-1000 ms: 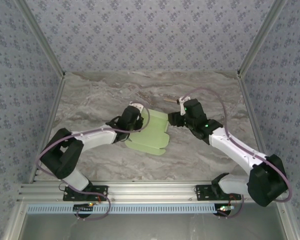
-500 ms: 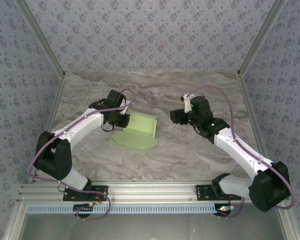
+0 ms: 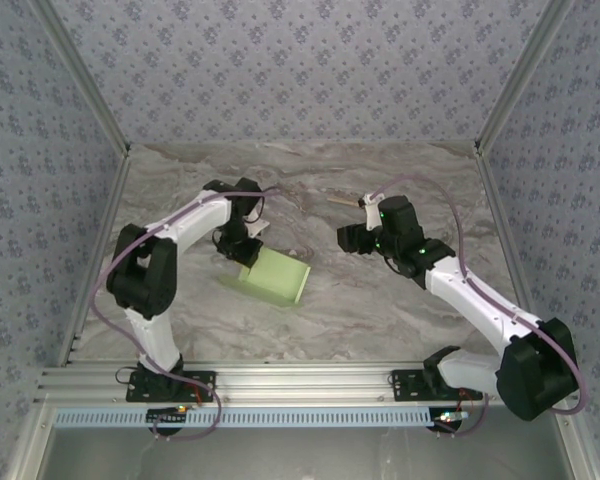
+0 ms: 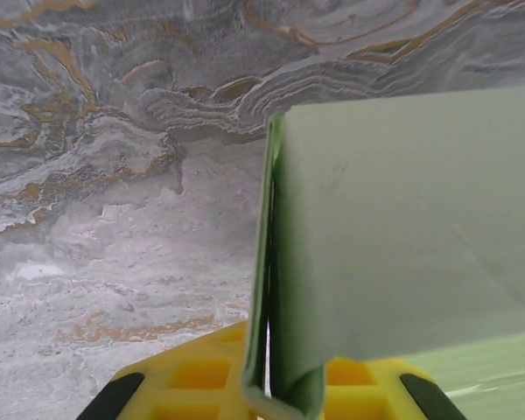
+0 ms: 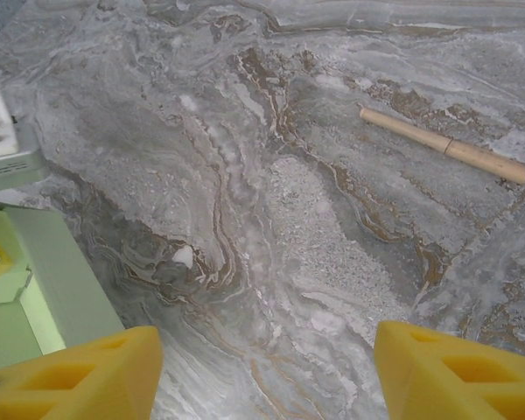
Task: Fold the paper box
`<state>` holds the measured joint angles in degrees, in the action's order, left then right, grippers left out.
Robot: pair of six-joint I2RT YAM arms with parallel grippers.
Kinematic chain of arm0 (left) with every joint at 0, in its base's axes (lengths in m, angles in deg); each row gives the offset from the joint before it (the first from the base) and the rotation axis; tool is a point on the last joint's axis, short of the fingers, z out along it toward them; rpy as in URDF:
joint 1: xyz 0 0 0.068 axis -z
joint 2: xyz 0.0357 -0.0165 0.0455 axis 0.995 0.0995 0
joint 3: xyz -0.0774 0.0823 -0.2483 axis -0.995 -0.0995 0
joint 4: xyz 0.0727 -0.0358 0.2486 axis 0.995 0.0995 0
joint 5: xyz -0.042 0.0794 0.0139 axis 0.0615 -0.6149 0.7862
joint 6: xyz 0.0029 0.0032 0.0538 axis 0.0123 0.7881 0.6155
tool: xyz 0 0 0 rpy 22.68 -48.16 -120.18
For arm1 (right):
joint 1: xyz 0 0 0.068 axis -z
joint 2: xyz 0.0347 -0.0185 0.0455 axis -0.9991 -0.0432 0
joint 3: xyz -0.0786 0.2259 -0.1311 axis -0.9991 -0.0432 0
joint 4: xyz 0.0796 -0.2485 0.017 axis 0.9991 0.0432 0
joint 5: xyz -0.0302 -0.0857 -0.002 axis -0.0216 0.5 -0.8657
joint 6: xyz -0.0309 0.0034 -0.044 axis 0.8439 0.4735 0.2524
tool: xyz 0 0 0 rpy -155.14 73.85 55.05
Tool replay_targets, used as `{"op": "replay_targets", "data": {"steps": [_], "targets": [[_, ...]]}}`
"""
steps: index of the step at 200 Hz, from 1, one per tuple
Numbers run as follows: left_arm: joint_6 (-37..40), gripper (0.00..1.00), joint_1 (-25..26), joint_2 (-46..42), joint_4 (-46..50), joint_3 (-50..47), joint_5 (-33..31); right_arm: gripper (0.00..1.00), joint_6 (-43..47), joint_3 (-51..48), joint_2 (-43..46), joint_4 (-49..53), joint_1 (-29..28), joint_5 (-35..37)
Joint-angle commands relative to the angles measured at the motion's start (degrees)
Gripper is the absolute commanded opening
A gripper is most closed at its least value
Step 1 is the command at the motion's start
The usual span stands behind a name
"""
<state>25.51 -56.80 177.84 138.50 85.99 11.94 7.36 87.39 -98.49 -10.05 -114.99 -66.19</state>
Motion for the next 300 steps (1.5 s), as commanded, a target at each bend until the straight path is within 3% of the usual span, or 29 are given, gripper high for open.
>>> {"op": "replay_targets", "data": {"steps": [1, 93, 157, 206, 300], "targets": [[2.4, 0.14, 1.2, 5.1, 8.0, 5.4, -2.3, 0.67, -0.2, -0.5, -0.6, -0.5, 0.0, -0.4], [0.8, 0.2, 4.8, 26.6, 16.9, 25.8, -7.4, 0.67, 0.9, -0.8, -0.8, 0.5, 0.2, 2.2], [0.0, 0.17, 6.8, 29.0, 15.6, 28.6, -13.0, 0.68, 0.9, -0.7, -0.8, 0.9, 0.4, 2.3], [7.5, 0.18, 9.2, 30.4, 15.2, 36.7, -14.6, 0.67, 0.1, -1.7, 1.7, 3.4, 0.6, 5.5], [13.8, 0.46, 9.9, 37.5, 21.3, 58.2, -11.5, 0.68, -3.4, -5.0, 2.4, 7.0, 0.6, 6.0]]}}
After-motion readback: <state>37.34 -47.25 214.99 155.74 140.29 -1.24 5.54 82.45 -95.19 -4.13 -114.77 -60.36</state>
